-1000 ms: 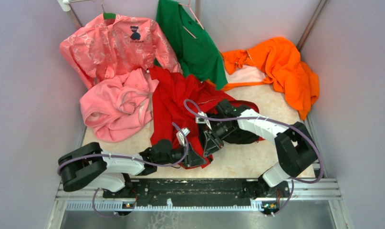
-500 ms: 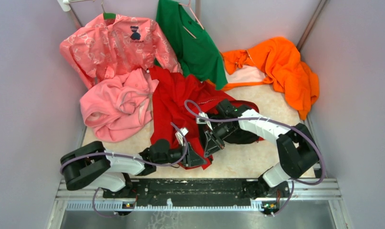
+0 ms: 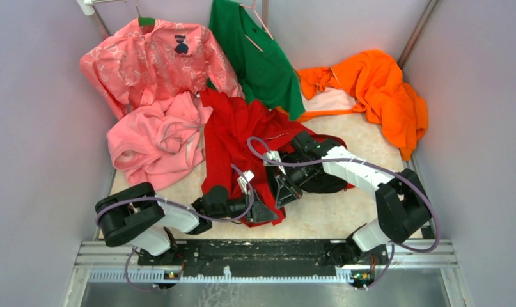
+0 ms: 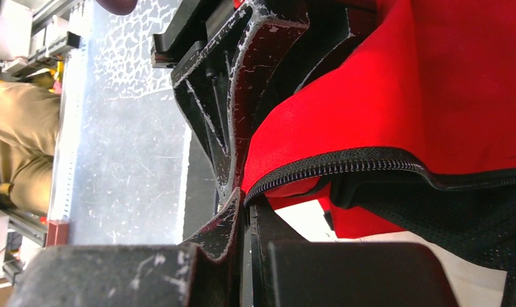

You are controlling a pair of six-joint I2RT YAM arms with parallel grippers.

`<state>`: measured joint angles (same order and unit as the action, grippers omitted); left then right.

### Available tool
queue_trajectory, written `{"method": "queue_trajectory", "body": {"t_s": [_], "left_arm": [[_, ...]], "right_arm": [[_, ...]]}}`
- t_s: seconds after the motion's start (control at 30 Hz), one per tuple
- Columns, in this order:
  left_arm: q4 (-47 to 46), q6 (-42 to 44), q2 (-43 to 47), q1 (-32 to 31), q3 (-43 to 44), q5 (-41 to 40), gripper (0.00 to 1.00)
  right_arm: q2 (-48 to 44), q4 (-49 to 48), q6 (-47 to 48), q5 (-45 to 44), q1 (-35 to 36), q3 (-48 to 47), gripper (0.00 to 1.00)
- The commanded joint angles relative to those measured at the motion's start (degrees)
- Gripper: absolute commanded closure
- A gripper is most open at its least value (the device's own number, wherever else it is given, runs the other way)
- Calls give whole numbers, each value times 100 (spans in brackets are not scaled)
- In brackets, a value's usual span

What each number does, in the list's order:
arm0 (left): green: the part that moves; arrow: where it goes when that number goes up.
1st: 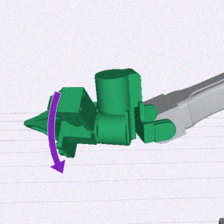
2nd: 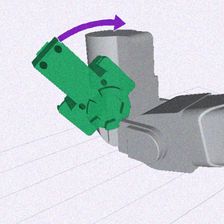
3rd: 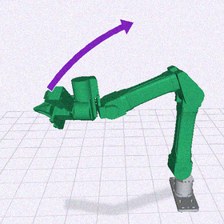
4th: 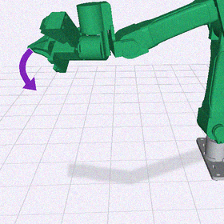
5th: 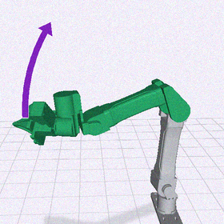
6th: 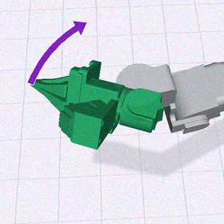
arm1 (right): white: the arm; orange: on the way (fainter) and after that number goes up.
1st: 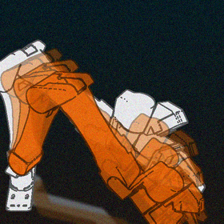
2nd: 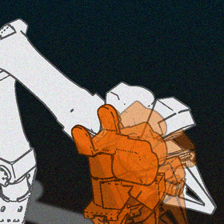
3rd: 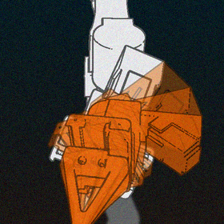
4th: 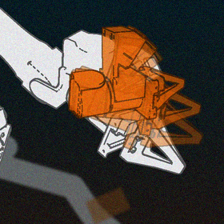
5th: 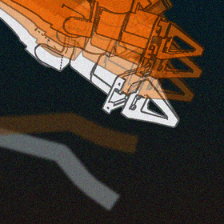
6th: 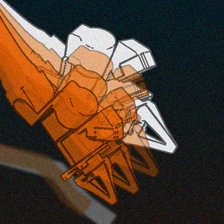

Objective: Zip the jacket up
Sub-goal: Pick up the jacket from the center of the board.

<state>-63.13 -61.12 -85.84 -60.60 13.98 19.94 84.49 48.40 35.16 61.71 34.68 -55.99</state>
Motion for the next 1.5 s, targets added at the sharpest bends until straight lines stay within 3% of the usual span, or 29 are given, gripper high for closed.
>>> {"method": "queue_trajectory", "body": {"t_s": [0.0, 0.3, 0.47, 0.73, 0.83, 0.97, 1.0, 1.07, 1.1, 1.17, 1.33, 1.47], "left_arm": [[-247, 4, -29, 35, 23, 122, 75], [-165, 66, -100, 33, 91, 246, 100], [-120, 167, -95, 37, 129, 282, 100], [-59, 502, 144, 31, 90, 196, 100], [-59, 572, 218, 39, 84, 184, 100], [-86, 577, 223, 39, 105, 206, 100], [-112, 563, 209, 33, 112, 214, 100], [-175, 529, 178, 34, 114, 230, 100], [-195, 509, 168, 34, 114, 225, 100], [-220, 477, 136, 37, 114, 222, 98], [-234, 377, 89, 39, 124, 181, 76], [-261, 325, 89, 32, 131, 172, 69]], "right_arm": [[-264, -184, 53, -125, -31, -176, 100], [-350, -382, -114, -299, -32, -126, 100], [-334, -373, -109, -159, -32, -127, 100], [-315, -230, 15, -6, -49, -157, 72], [-258, -204, 18, 84, -51, -144, 70], [-140, -161, 18, 312, -49, -143, 72], [-114, -156, 18, 343, -44, -144, 76], [-71, -164, 2, 377, -32, -156, 98], [-61, -172, -6, 383, -31, -158, 100], [-67, -177, -1, 397, -16, -143, 100], [-70, -180, 9, 394, -7, -137, 100], [-57, -181, 9, 395, 8, -141, 100]]}}
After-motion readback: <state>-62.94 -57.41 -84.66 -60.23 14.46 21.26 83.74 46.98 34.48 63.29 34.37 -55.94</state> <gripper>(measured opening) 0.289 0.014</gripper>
